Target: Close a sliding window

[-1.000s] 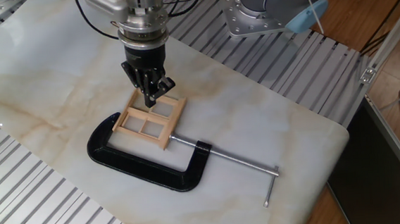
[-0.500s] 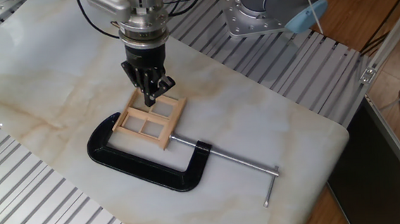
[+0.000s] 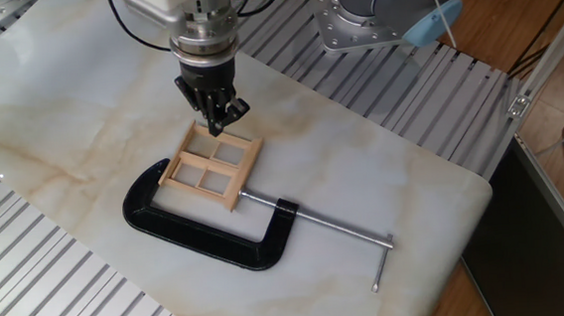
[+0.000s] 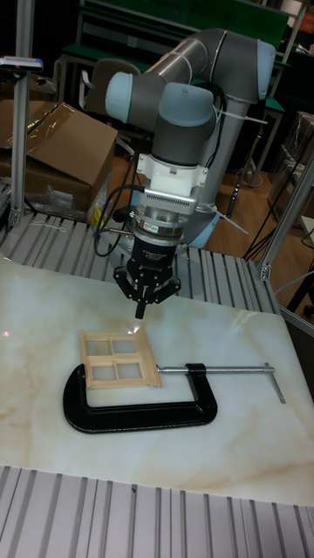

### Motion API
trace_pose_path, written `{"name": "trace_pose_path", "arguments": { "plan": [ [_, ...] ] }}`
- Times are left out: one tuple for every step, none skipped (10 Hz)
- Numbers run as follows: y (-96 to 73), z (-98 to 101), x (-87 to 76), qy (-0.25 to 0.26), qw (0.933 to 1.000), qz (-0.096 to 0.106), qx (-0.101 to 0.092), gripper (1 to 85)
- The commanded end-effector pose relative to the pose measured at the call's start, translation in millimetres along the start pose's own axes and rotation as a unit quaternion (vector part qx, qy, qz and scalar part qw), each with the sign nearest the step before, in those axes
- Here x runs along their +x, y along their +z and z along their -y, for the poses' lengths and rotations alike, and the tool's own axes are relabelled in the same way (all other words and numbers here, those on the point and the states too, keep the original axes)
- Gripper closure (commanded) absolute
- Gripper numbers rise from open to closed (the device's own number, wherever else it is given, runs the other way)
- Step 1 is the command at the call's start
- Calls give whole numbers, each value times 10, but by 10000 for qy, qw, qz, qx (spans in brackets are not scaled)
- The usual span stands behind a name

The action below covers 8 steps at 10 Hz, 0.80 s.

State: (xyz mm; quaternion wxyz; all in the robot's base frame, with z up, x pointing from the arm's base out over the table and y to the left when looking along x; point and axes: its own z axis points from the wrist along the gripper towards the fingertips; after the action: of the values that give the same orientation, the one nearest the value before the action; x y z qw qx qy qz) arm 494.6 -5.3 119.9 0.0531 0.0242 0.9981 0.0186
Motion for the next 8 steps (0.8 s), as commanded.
{"name": "trace_pose_path", "arguments": {
  "plan": [
    [-16, 42, 124, 139, 9996, -239, 69, 850],
    [-15, 76, 79, 55, 9998, -152, 131, 850],
    [-16, 62, 115, 82, 9997, -222, 105, 850],
    [12, 67, 241, 104, 9987, -483, 90, 850],
    [106, 19, 184, 143, 9993, -346, -63, 850],
    [230, 46, 159, 103, 9995, -251, -139, 850],
    [291, 40, 152, 155, 9992, -286, -212, 850],
    [317, 77, 156, 171, 9992, -328, -132, 850]
  ]
}}
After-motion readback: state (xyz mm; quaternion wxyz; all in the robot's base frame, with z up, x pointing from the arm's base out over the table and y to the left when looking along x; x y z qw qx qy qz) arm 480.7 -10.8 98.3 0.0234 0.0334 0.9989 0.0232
